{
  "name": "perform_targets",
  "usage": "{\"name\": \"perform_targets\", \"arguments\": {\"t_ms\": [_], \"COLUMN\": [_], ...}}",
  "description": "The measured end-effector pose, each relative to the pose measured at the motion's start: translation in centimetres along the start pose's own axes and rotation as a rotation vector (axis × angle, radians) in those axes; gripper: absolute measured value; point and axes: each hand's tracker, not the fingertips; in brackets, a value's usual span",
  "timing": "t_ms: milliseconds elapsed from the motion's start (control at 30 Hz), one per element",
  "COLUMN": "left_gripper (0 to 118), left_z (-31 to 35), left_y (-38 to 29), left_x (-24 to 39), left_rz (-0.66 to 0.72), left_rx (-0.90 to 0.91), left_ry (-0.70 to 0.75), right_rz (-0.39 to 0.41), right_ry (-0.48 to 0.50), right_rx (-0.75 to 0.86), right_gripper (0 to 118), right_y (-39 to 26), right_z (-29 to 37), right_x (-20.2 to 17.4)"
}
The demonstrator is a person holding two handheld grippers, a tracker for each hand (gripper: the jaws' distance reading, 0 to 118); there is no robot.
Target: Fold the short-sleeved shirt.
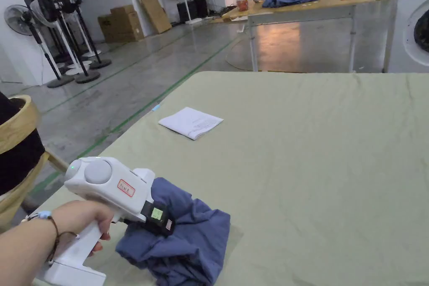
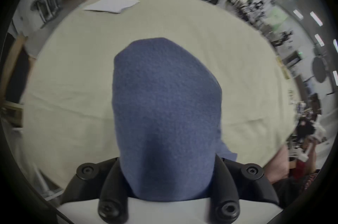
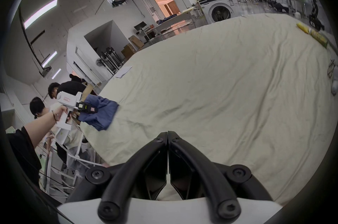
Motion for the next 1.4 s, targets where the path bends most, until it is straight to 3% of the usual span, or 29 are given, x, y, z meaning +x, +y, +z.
{"name": "perform_targets", "arguments": {"t_ms": [33,100,133,167,233,367,533,600,700,733,867,1000,1100,1233,1333,1400], "left_gripper": [21,46,54,54,88,89,89,81,6,1,0,0,0,0,0,0], "left_z": [-0.3,-1.3,-2.0,-2.3,-2.3,0.9,4.1,5.0,5.9,6.1,7.2,9.5,11.2,11.7,11.3,10.9], "left_y": [0.1,0.2,0.0,-0.1,-0.1,-0.7,-3.6,-5.2,-7.8,-8.5,-10.6,-11.9,-12.4,-13.7,-15.0,-15.5], "left_x": [-0.6,-1.3,-1.6,-1.9,-2.4,-3.4,1.2,4.6,11.0,13.4,21.4,28.3,32.6,36.9,38.2,38.8], "left_rz": [-0.006,-0.033,-0.075,-0.102,-0.066,0.041,-0.017,-0.018,-0.008,-0.009,-0.019,-0.010,-0.050,-0.134,-0.131,-0.117], "left_rx": [-0.010,-0.001,0.007,0.025,0.032,0.194,0.339,0.396,0.529,0.574,0.734,1.003,1.144,1.269,1.315,1.314], "left_ry": [0.063,0.201,0.266,0.337,0.369,0.407,0.330,0.181,0.021,-0.019,-0.167,-0.236,-0.207,-0.067,-0.015,0.035], "right_rz": [-0.003,-0.013,-0.018,-0.022,-0.020,0.005,0.049,0.067,0.075,0.072,0.077,0.143,0.236,0.316,0.379,0.381], "right_ry": [-0.003,-0.006,-0.008,-0.010,-0.012,-0.025,-0.051,-0.057,-0.071,-0.072,-0.084,-0.123,-0.217,-0.337,-0.429,-0.525], "right_rx": [-0.002,-0.005,-0.003,-0.002,-0.005,0.012,0.032,0.036,0.050,0.055,0.105,0.290,0.531,0.838,0.926,0.926], "right_gripper": [0,0,0,0,0,0,0,0,0,0,0,0,0,0,0,0], "right_y": [0.1,0.3,0.4,0.4,0.7,1.2,1.6,1.6,1.6,1.6,1.9,3.2,3.7,3.1,2.1,1.6], "right_z": [-0.1,-0.5,-0.6,-0.7,-0.8,-0.6,0.1,0.5,1.3,1.7,3.6,6.9,9.7,12.2,11.7,11.0], "right_x": [-0.1,-0.2,-0.3,-0.5,-0.5,-0.7,-0.9,-0.8,-0.8,-0.8,-1.0,-2.2,-3.5,-4.3,-3.2,-2.6]}}
